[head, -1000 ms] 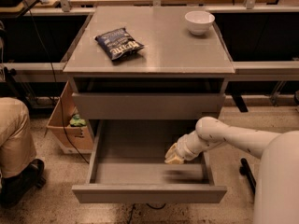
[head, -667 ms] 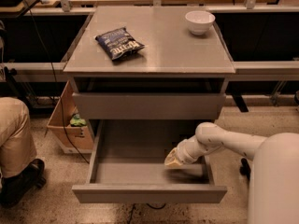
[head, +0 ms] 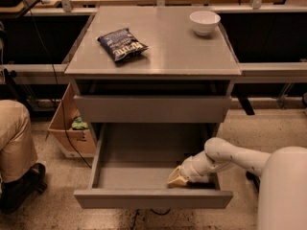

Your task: Open middle drawer

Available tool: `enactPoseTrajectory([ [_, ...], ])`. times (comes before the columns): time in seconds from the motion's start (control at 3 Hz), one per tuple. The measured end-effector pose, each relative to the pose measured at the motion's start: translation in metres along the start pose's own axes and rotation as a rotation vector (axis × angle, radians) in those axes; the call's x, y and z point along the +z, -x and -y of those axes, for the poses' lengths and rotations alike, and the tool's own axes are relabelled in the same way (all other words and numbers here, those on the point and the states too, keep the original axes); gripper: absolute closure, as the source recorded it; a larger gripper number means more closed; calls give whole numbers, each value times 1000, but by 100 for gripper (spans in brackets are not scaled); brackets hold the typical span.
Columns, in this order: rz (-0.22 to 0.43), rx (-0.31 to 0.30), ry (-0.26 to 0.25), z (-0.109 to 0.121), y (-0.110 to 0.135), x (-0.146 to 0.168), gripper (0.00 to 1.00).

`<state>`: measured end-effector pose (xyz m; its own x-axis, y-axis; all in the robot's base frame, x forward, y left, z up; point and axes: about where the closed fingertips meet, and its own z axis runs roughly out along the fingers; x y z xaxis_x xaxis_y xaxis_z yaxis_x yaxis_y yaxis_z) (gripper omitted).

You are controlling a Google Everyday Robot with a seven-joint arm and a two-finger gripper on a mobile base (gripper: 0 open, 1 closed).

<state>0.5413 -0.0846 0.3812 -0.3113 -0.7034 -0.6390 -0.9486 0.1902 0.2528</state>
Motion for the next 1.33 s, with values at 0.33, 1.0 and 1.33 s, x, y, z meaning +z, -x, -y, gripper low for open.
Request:
enactPoseTrajectory([
  [0.33, 66, 39, 95, -33, 9, 11, 100],
  [1.0, 94, 62, 270, -90, 29, 29, 100],
  [1.33, 65, 75, 323, -113, 31, 27, 100],
])
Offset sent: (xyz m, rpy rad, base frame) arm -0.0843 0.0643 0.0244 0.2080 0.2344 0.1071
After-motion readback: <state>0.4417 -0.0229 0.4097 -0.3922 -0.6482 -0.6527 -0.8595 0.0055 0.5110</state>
